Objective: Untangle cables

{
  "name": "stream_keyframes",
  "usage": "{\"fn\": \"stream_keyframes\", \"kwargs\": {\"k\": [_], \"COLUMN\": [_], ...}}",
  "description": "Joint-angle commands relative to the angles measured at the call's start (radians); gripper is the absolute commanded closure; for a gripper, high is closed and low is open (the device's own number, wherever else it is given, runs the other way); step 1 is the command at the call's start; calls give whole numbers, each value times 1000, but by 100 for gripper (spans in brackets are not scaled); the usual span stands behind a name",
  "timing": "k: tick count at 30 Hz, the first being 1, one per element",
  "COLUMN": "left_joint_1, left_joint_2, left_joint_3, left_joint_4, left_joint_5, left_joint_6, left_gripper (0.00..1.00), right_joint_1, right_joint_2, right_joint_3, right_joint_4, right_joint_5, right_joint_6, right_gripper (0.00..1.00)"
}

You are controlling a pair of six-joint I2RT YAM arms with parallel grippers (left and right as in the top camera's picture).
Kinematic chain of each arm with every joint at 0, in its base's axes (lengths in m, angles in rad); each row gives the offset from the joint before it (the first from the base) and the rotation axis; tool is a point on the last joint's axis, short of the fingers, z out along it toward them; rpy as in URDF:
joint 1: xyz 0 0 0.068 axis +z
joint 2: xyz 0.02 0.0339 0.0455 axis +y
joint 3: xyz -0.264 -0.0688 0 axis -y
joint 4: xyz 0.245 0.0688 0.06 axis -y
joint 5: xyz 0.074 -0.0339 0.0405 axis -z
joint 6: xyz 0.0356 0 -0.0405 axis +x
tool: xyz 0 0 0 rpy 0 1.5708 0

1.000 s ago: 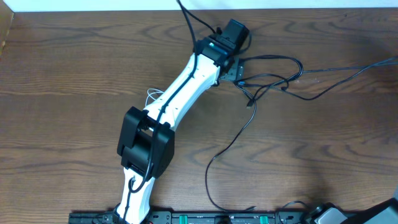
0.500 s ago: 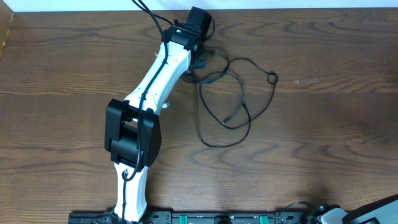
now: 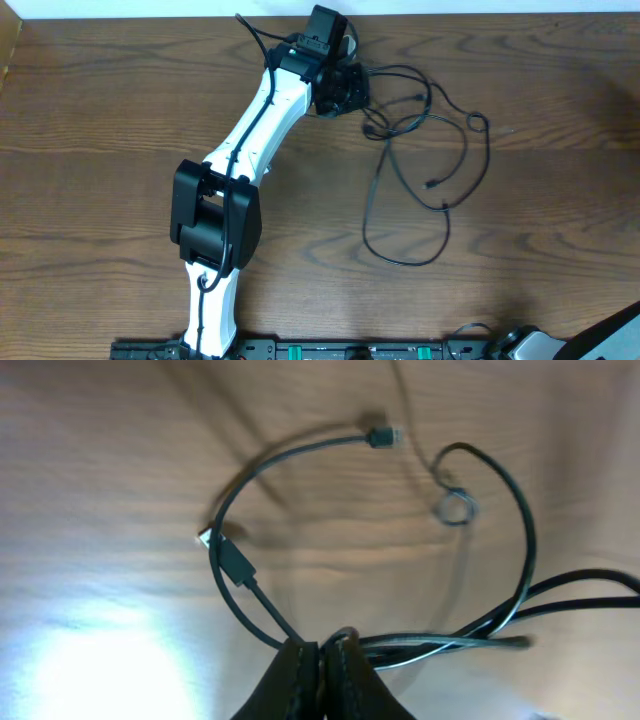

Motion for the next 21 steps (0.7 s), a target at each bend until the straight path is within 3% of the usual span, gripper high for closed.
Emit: {"fn": "stream_keyframes", "kwargs": {"k": [1, 6, 11, 17, 21], "left_joint_1": [3, 3, 4, 4, 5], "left_joint_2": [-19, -28, -28, -28, -28], "left_joint_3": [-5, -5, -5, -5, -5], "left_joint_4": [22, 74, 80, 63, 28], "left_joint_5": [226, 352, 360, 361, 361], "left_joint_6": [-273, -354, -429, -392, -266], "left_gripper": [93, 92, 92, 92, 92], "right_joint_1": [82, 210, 392, 583, 669], "right_joint_2": [-3, -3, -3, -3, -3], "right_joint_3": [13, 13, 13, 13, 13], "right_joint_4": [-61, -132, -250, -522, -648], "right_joint_5": [-157, -237, -267, 14, 224], "right_joint_6": [-11, -42, -176, -376, -404], "right_gripper": [80, 80, 75, 69, 70]}}
